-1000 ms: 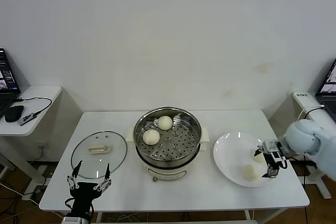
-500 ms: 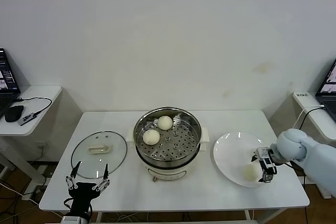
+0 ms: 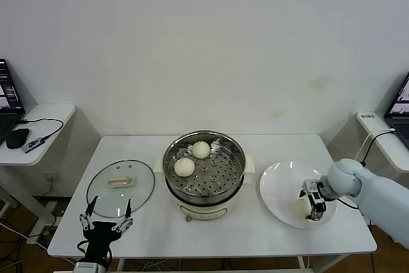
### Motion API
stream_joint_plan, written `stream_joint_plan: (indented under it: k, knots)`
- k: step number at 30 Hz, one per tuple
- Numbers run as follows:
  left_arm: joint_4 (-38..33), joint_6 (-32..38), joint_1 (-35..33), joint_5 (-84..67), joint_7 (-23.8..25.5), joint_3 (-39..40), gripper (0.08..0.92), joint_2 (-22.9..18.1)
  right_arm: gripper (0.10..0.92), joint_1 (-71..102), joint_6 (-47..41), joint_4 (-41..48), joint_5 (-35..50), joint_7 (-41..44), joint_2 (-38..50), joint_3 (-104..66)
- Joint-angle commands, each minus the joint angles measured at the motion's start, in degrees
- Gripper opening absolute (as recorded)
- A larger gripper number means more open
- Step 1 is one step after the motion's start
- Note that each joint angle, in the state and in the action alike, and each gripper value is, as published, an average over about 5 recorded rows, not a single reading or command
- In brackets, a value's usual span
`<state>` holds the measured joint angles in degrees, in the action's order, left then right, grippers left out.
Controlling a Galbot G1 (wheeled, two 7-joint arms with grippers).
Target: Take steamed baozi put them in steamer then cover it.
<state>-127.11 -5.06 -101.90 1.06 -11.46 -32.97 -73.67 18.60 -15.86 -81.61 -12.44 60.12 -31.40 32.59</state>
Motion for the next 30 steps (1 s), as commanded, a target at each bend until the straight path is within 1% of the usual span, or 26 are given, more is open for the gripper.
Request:
stream_joint_plan:
  k: [1, 7, 10, 17, 22, 26, 30]
  knots:
    - [-0.1, -0.1, 0.1, 0.0, 0.0, 0.2, 0.823, -0.1, 0.724, -0.1, -0.2, 0.9, -0.1, 0.6, -0.8, -0.1]
    - [-0.3, -0.1, 0.1, -0.1, 0.0, 0.2, 0.823, 0.0, 0.649, -3.5, -0.4, 0.5, 1.6, 2.9, 0.2, 1.1]
    - [-0.4, -0.1, 0.2, -0.2, 0.0, 0.2, 0.823, 0.1, 0.631, -6.4, -0.7, -0.1, 2.9, 3.6, 1.2, 2.1]
    - [-0.7, -0.1, 0.5, -0.2, 0.0, 0.8, 0.823, 0.3, 0.636, -16.5, -1.3, -3.3, 7.7, 4.8, 4.7, 6.7]
    - [-0.8, -0.1, 0.9, -0.2, 0.0, 1.2, 0.823, 0.6, 0.636, -26.4, -1.8, -4.4, 12.3, 5.6, 5.3, 9.8]
    - [-1.1, -0.2, 1.0, -0.2, 0.0, 1.4, 0.823, 0.6, 0.636, -35.3, -2.3, -4.3, 15.9, 5.7, 3.3, 14.2]
    - [-1.2, -0.1, 1.0, -0.2, 0.0, 1.2, 0.823, 0.6, 0.636, -44.4, -2.9, -3.8, 18.8, 5.4, -1.2, 20.0]
